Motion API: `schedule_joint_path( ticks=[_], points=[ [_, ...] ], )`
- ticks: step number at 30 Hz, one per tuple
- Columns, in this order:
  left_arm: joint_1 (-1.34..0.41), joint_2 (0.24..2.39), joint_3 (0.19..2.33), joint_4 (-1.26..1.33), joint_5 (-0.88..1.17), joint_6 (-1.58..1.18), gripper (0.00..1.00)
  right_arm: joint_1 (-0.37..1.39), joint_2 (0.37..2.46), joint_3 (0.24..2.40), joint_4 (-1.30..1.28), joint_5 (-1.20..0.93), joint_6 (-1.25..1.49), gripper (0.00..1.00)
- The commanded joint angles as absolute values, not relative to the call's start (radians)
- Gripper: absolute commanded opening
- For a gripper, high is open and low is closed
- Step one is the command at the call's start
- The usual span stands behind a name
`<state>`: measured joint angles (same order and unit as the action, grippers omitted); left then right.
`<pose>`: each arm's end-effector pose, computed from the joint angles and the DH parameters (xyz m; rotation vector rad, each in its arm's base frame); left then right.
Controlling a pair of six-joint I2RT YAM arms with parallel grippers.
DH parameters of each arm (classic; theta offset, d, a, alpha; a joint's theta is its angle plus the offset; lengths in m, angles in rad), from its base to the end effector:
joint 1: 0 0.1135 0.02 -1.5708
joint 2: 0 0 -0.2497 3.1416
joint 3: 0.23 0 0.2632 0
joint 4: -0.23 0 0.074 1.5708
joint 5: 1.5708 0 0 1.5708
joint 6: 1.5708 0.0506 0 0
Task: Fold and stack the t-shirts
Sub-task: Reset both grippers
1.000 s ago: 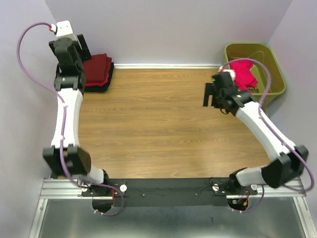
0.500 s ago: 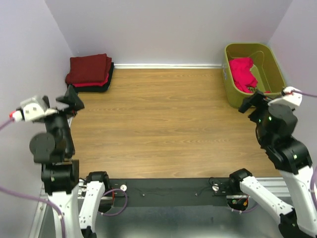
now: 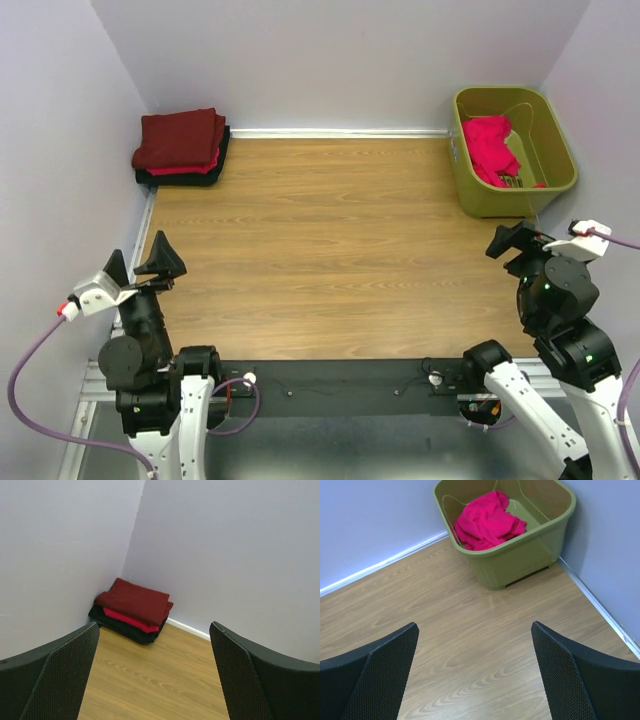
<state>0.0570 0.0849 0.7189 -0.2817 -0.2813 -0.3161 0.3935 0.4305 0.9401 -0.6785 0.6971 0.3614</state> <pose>0.0563 0.0173 0.3771 -0.4651 1.1420 -0.0541 0.1036 0.0078 0.3761 0.4723 1.6333 -0.0435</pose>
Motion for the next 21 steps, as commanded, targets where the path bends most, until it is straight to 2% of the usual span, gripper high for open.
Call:
schedule_joint_path(
  ticks=[1, 8, 21],
  points=[
    [0.057, 0.012, 0.646, -0.236, -0.314, -0.365, 0.99, 0.396, 0.397, 0.899, -0.649, 0.713, 0.339, 1.0],
    [0.057, -0.037, 0.572, -0.235, -0.354, -0.397, 0.99, 0.396, 0.347, 0.851, -0.595, 0.667, 0.291, 1.0],
    [0.057, -0.021, 0.537, -0.189, -0.285, -0.359, 0.99, 0.396, 0.308, 0.824, -0.535, 0.649, 0.256, 1.0]
  ],
)
